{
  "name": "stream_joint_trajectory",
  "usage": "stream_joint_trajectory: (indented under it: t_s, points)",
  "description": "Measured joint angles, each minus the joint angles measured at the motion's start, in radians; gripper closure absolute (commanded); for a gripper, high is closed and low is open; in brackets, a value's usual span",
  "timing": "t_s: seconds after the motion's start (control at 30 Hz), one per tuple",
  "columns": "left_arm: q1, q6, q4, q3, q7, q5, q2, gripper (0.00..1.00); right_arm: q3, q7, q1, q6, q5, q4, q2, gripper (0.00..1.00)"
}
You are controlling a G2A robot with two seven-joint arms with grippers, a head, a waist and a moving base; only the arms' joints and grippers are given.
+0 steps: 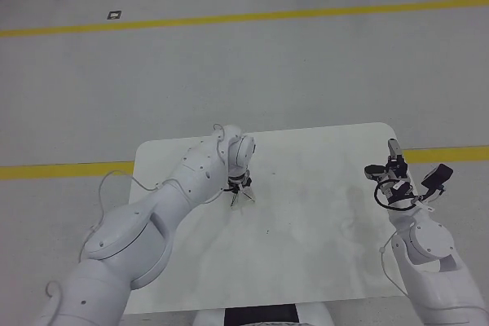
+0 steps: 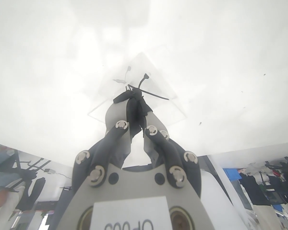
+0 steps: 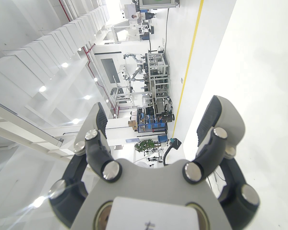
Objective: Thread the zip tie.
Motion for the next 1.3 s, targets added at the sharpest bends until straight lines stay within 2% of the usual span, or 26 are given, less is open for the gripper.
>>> stream_joint_trajectory:
  t_s: [0.23,0.37,0.47,0.67,0.7,0.97,1.03,1.17,1.27,1.3]
  points:
    - [-0.003,0.011,-0.068,-0.031,-0.036,-0.011,0.03,1.0,0.0,0.0,0.0,0.0,0.0,0.0,0.0,0.0]
    - [-0.002,0.013,-0.121,-0.063,-0.053,-0.02,0.058,1.0,0.0,0.0,0.0,0.0,0.0,0.0,0.0,0.0]
    - [0.005,0.007,-0.174,-0.103,-0.066,-0.032,0.089,1.0,0.0,0.0,0.0,0.0,0.0,0.0,0.0,0.0]
    - [0.043,-0.026,-0.305,-0.206,-0.113,-0.044,0.17,1.0,0.0,0.0,0.0,0.0,0.0,0.0,0.0,0.0]
    - [0.045,-0.027,-0.311,-0.211,-0.114,-0.039,0.174,1.0,0.0,0.0,0.0,0.0,0.0,0.0,0.0,0.0]
    - [0.044,-0.025,-0.308,-0.209,-0.113,-0.038,0.173,1.0,0.0,0.0,0.0,0.0,0.0,0.0,0.0,0.0]
    - [0.052,-0.035,-0.298,-0.218,-0.1,-0.052,0.175,1.0,0.0,0.0,0.0,0.0,0.0,0.0,0.0,0.0]
    - [0.053,-0.087,-0.261,-0.265,-0.082,-0.093,0.196,1.0,0.0,0.0,0.0,0.0,0.0,0.0,0.0,0.0]
    - [0.064,-0.154,-0.256,-0.318,-0.076,-0.119,0.224,1.0,0.0,0.0,0.0,0.0,0.0,0.0,0.0,0.0]
    - [0.072,-0.189,-0.258,-0.343,-0.071,-0.129,0.238,1.0,0.0,0.0,0.0,0.0,0.0,0.0,0.0,0.0]
